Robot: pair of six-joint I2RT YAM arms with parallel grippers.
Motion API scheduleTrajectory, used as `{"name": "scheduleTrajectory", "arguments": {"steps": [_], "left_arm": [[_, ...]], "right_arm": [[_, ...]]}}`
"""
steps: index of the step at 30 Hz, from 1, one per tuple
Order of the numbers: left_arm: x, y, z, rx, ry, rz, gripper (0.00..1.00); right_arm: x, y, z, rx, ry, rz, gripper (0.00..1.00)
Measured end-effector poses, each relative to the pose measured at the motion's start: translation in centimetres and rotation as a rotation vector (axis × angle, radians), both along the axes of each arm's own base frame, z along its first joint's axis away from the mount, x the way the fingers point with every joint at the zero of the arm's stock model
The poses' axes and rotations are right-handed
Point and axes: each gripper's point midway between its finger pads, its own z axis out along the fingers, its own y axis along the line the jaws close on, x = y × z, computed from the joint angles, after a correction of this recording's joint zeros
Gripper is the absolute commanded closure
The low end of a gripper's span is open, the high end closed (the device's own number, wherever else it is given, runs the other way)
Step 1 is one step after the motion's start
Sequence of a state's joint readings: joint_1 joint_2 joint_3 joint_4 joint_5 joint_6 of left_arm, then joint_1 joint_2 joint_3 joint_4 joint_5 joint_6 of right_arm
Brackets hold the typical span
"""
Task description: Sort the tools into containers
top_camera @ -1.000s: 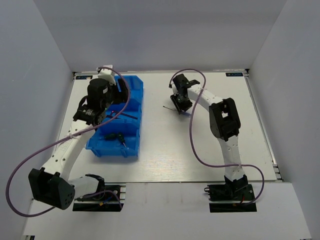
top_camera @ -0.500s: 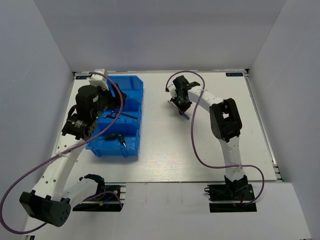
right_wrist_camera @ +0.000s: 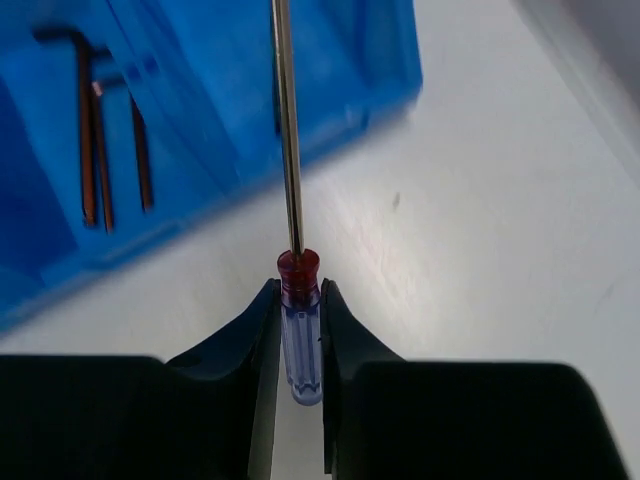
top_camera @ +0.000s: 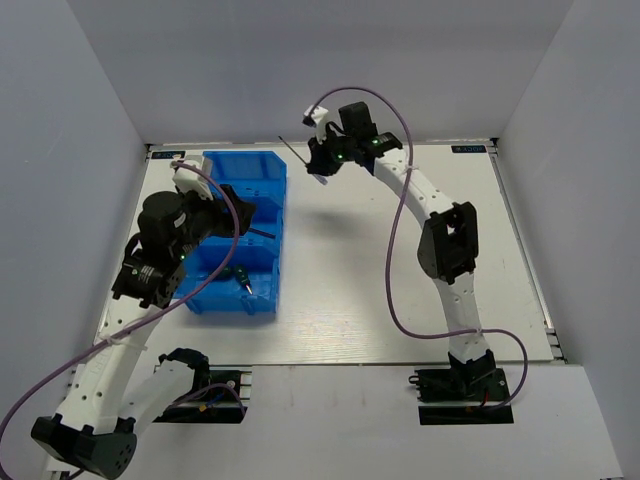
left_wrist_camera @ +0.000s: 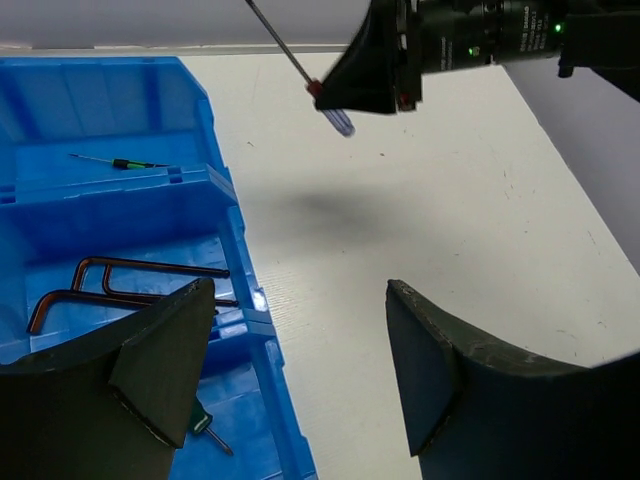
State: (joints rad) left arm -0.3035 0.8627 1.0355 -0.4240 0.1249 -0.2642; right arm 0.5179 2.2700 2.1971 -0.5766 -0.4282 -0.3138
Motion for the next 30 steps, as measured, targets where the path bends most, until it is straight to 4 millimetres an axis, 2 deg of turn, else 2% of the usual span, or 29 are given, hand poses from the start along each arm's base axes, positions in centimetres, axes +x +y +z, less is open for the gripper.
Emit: {"name": "scheduleTrajectory", "arguments": {"steps": [3,5,8,12,16,19,20,21,23,25,30], "left_arm": [[-0.2,0.1,0.2,-0.001,-0.005,0.000,0.21],[-0.4,0.1,0.4,-0.004,-0.012,0.000,0.21],[-0.6,0.2,0.7,-0.007,-0.024,0.000,0.19],[-0.7,0.2,0.9,-0.008,-0.029,0.000,0.19],[-0.7,0.2,0.9,-0.008,-0.028,0.000,0.19],[-0.7,0.2,0.7,-0.006,-0.024,0.000,0.18],[-0.7,0.2,0.6,-0.004,-0.019,0.000,0.18],[-0.6,0.2,0.5,-0.002,-0.014,0.000,0.18],[-0.5,0.2,0.2,0.002,-0.006,-0.001,0.17],[-0.4,0.1,0.0,0.006,0.003,-0.002,0.17],[-0.5,-0.1,0.0,0.002,0.004,-0.017,0.17]], "right_arm": [[1.2,3.5,2.8,0.132,-0.122,0.065,1.00],[2.1,5.6,3.3,0.199,-0.185,0.099,1.00],[3.9,8.6,2.6,0.274,-0.269,0.118,1.00],[6.1,11.9,0.2,0.330,-0.358,0.108,1.00],[5.5,13.6,-2.1,0.339,-0.358,0.119,1.00],[4.8,14.5,-2.2,0.357,-0.365,0.130,1.00],[4.6,14.8,-2.2,0.364,-0.368,0.134,0.92],[4.4,15.1,-2.2,0.371,-0.375,0.139,0.69],[4.0,15.3,-2.8,0.372,-0.363,0.144,0.52],[3.7,15.3,-3.7,0.367,-0.348,0.145,0.44],[3.7,14.4,-4.7,0.352,-0.313,0.128,0.37]]}}
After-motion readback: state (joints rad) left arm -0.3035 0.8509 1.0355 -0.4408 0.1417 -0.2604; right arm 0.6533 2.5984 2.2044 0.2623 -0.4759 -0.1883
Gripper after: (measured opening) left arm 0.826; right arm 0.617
